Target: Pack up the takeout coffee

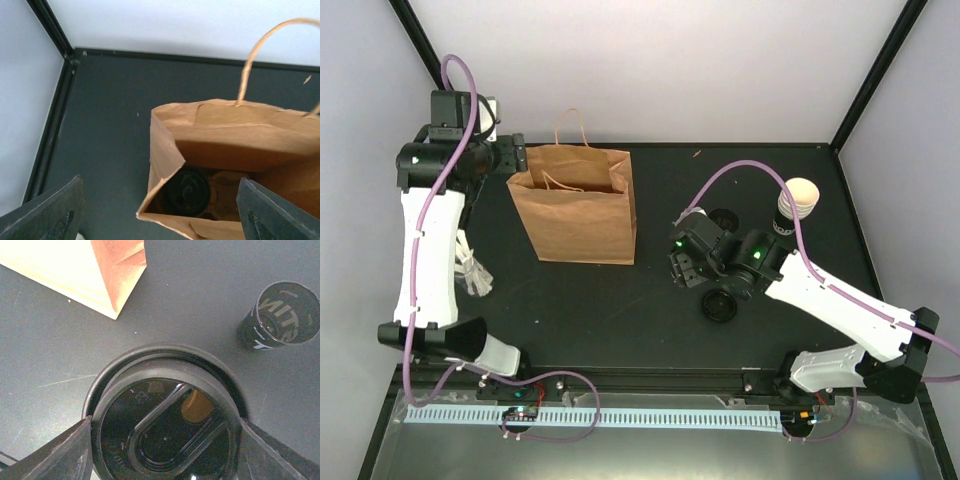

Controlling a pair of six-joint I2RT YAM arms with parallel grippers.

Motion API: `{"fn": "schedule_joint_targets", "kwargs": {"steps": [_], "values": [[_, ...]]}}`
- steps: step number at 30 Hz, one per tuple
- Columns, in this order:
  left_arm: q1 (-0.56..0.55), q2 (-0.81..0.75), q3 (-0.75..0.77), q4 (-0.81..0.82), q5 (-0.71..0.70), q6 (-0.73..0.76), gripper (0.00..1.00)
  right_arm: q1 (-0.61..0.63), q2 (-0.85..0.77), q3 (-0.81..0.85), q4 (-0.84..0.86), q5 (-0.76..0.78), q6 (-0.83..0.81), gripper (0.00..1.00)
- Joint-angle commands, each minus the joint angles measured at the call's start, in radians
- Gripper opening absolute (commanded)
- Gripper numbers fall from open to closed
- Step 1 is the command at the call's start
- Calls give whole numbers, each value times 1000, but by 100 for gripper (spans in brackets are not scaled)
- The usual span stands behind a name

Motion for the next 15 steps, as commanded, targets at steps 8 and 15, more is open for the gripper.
{"fn": "schedule_joint_targets", "kwargs": {"steps": [8,15], "values": [[92,158,-45,-45,265,113,89,-15,-48,41,-56,23,-26,54],[92,260,2,-72,212,107,77,-16,-67,22,-50,10,-5,54]]}}
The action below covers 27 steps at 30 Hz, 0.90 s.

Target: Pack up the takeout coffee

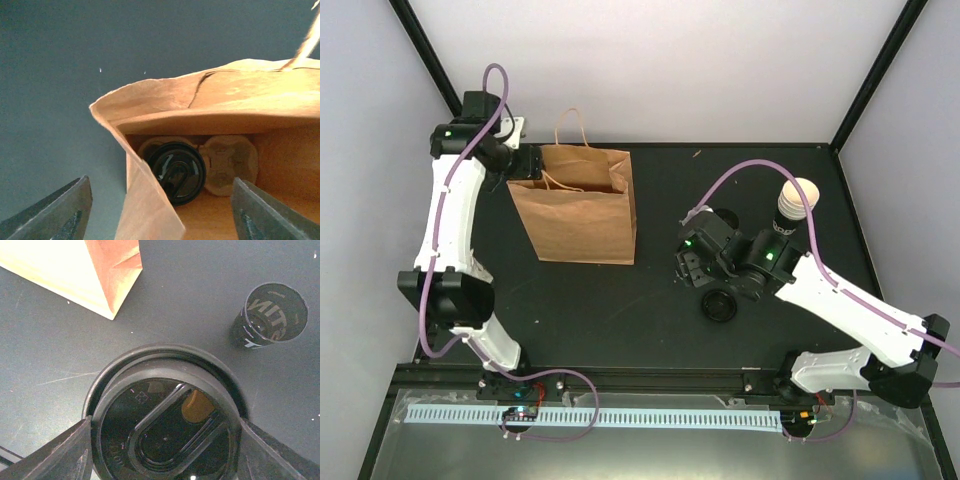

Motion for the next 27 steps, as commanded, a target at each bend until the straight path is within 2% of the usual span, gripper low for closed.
{"fn": "schedule_joint_targets", "kwargs": {"steps": [1,4,9,11,16,20,27], "values": [[5,57,65,-59,-28,12,73,-5,-28,4,-4,7,11,54],[5,85,84,-93,-40,2,54,-6,-35,6,-10,13,14,54],[-8,88,84,-109,-17,-39,14,-8,-41,38,-26,38,9,54],[-32,64,75,-91,-19,-48,3,-10,-40,63,-41,52,4,54],[-90,-10,44,-55,-42,-74,1,-12,-48,155,-96,99,-8,53],[-125,-95,-45,-10,-35,-93,2,-12,-72,225,-120,103,-48,53],[-190,-246,-217,78,1,-127,2,-11,-100,417,-109,15,-153,53]]}}
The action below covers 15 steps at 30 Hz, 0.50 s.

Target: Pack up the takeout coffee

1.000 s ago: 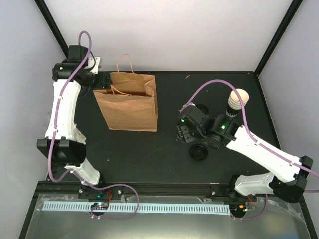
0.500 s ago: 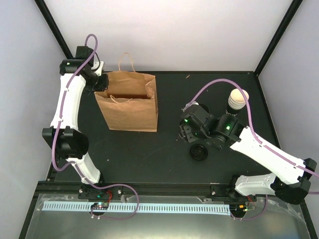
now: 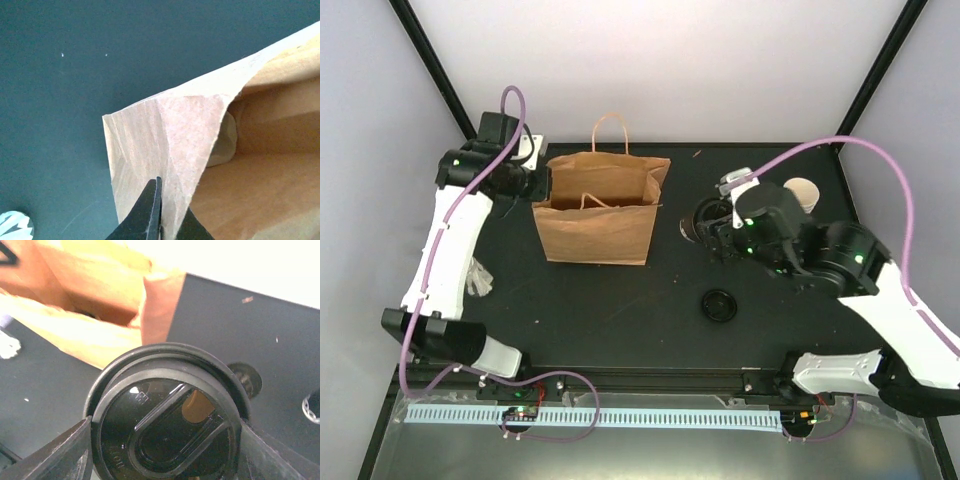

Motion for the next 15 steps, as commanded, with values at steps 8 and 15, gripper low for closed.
{"fn": "schedule_joint_targets", "kwargs": {"steps": [8,15], "values": [[-90,-118,-87,92,87,-79,2,-3,85,319,76,-193,-184,52],[-121,-155,-119,89,103,-98,2,-3,244,442,110,-206,-216,51]]}}
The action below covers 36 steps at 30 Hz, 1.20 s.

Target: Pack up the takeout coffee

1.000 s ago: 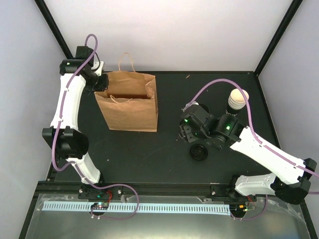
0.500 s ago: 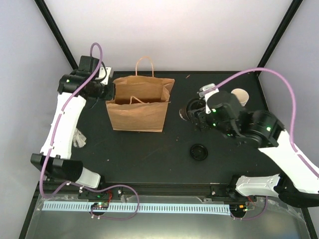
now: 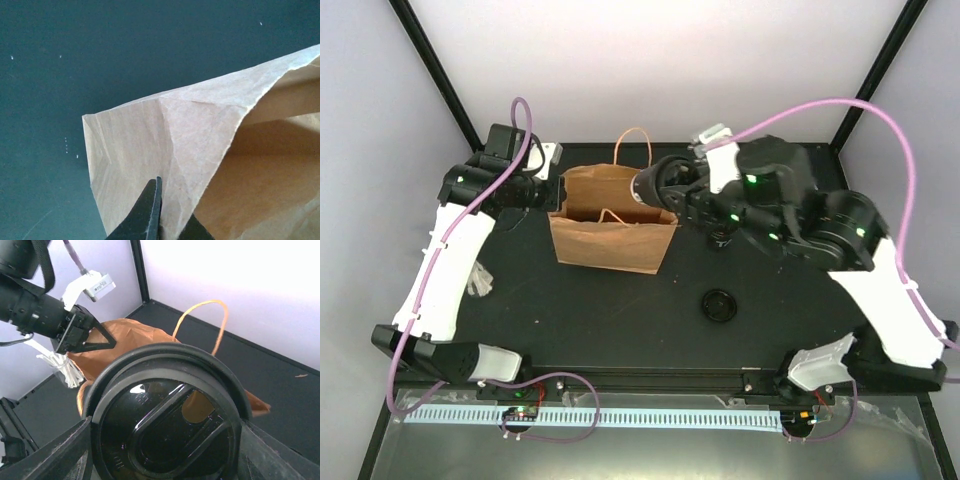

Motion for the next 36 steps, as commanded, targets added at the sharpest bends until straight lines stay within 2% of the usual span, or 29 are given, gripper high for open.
{"fn": "schedule_joint_targets", "kwargs": {"steps": [1,7,12,21,25,29,31,36], "values": [[-19,-49,-23,29,46,-29,2,-3,89,35,37,-29,-44,50],[-45,-85,-63,37,55,-48,2,-3,160,-26,49,-8,-39,49],[-55,-129,-104,57,65,-89,2,-2,203,-69,-20,-39,-24,49],[-105,-336,-378,235,149,-321,4,0,132,-260,-42,-183,-17,49],[-115,-448,-458,261,172,-386,18,0,135,-283,-91,-197,-23,49],[-119,-501,-477,226,181,-375,47,9,116,-326,-93,-208,-23,49],[-119,-518,-468,210,170,-360,59,20,104,-343,-94,-208,-21,49],[-118,-518,-404,202,106,-278,71,71,75,-380,-105,-193,-23,49]]}}
